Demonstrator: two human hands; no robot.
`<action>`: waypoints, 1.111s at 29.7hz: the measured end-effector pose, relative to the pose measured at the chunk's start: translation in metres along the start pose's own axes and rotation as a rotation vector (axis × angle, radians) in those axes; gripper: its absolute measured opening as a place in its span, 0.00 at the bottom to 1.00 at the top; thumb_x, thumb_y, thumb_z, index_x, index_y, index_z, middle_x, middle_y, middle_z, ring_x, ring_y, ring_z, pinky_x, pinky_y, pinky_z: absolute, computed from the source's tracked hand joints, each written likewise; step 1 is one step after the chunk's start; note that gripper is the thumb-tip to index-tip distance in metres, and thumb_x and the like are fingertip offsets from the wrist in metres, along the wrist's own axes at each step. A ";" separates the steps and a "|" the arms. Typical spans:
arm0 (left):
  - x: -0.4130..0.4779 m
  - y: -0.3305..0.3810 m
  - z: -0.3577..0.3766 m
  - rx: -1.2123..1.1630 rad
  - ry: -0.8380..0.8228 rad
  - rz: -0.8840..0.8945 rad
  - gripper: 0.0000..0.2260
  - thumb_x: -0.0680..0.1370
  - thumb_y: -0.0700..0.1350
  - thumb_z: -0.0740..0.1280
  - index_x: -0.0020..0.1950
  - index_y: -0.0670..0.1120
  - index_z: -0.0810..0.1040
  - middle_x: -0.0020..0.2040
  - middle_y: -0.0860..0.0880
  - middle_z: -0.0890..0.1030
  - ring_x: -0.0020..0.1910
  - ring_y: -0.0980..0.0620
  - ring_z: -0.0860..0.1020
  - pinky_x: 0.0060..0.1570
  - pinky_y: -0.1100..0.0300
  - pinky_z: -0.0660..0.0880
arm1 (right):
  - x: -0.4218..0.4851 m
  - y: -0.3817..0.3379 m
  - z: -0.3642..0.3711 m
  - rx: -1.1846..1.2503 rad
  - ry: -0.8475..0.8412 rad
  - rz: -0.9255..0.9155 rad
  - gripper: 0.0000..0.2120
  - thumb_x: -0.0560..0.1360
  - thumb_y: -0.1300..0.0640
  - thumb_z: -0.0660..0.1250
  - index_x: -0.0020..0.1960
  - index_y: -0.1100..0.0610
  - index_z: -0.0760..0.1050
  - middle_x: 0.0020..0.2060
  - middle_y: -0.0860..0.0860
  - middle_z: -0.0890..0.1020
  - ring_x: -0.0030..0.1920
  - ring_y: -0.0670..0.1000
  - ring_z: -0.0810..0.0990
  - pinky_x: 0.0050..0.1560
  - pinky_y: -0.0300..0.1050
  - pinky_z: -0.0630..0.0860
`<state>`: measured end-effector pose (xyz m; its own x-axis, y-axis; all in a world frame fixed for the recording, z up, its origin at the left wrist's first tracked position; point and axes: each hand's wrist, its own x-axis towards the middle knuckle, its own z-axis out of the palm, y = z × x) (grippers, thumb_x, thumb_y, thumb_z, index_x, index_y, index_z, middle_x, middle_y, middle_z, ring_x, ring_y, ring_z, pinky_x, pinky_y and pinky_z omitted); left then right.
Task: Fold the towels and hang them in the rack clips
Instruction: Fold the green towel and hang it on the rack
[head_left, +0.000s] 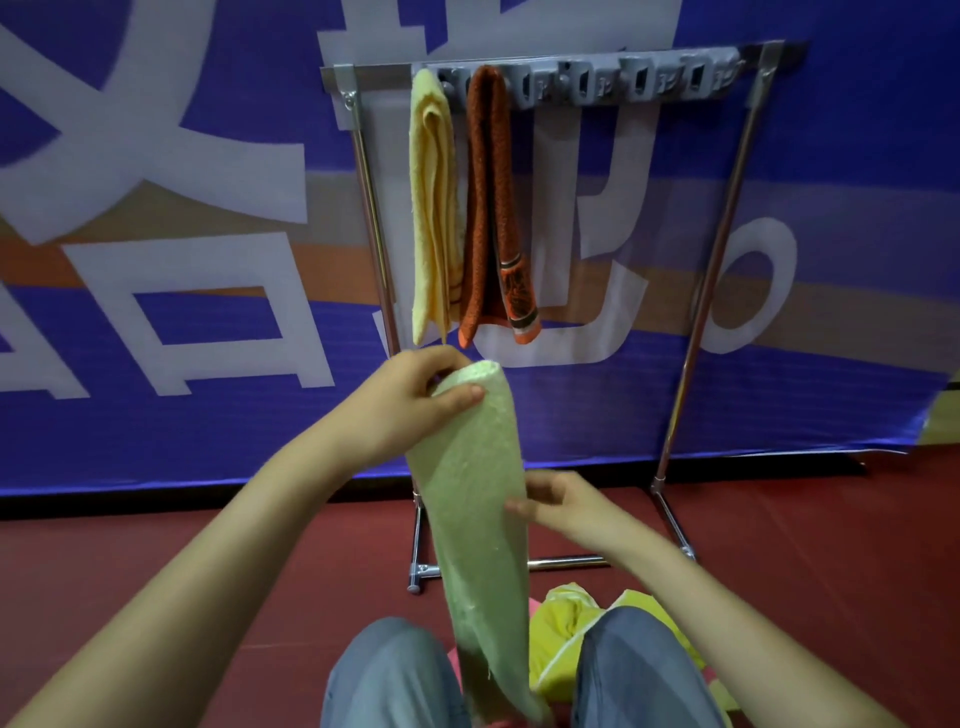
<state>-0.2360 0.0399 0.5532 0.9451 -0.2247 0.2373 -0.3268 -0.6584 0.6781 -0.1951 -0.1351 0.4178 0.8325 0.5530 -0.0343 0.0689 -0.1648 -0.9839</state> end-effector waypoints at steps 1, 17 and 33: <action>0.000 0.001 -0.006 0.008 0.032 0.003 0.05 0.76 0.45 0.63 0.46 0.44 0.76 0.37 0.51 0.75 0.37 0.56 0.74 0.35 0.69 0.70 | 0.003 0.008 0.002 -0.019 -0.023 0.031 0.12 0.74 0.67 0.63 0.57 0.68 0.73 0.51 0.54 0.78 0.38 0.31 0.78 0.46 0.29 0.74; -0.017 -0.029 -0.034 0.472 0.096 -0.201 0.10 0.76 0.44 0.63 0.56 0.42 0.74 0.49 0.45 0.78 0.46 0.48 0.75 0.45 0.57 0.72 | 0.000 0.020 0.017 0.050 -0.107 0.043 0.05 0.75 0.60 0.63 0.42 0.56 0.76 0.31 0.41 0.81 0.35 0.36 0.77 0.39 0.31 0.73; -0.018 -0.022 0.047 -0.383 -0.225 -0.094 0.12 0.74 0.54 0.63 0.44 0.45 0.77 0.40 0.50 0.79 0.40 0.58 0.77 0.44 0.63 0.73 | -0.022 -0.074 -0.021 0.102 -0.341 0.007 0.10 0.76 0.60 0.61 0.39 0.53 0.78 0.31 0.44 0.82 0.34 0.39 0.79 0.37 0.31 0.73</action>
<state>-0.2453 0.0247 0.5012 0.9343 -0.3549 0.0341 -0.1772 -0.3793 0.9082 -0.2071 -0.1527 0.4953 0.6003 0.7957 -0.0809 -0.0056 -0.0971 -0.9953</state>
